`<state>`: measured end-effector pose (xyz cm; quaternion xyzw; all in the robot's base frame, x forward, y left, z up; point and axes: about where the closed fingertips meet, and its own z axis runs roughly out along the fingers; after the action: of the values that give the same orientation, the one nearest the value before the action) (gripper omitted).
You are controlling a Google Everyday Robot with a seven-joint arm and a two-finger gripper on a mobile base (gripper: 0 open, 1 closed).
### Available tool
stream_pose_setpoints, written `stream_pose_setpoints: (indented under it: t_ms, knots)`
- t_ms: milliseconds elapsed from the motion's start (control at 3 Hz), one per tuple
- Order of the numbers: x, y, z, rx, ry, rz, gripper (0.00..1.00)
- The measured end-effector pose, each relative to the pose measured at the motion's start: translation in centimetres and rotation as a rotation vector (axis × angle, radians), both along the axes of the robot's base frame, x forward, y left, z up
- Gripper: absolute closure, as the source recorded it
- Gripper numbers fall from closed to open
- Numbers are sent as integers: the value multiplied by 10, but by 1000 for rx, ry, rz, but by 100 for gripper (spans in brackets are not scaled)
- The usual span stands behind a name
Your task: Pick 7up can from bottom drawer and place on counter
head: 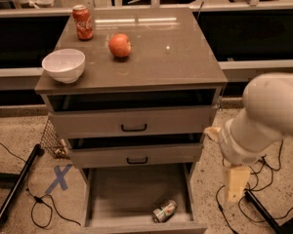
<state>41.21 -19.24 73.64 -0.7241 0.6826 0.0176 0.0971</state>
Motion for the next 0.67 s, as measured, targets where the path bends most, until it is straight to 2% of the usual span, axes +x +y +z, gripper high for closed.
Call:
stream_pose_setpoints:
  t_ms: [333,667]
  knots:
    - [-4,9,-35,44,-98,134,0]
    - [14,11,-29,37,-196,198,0]
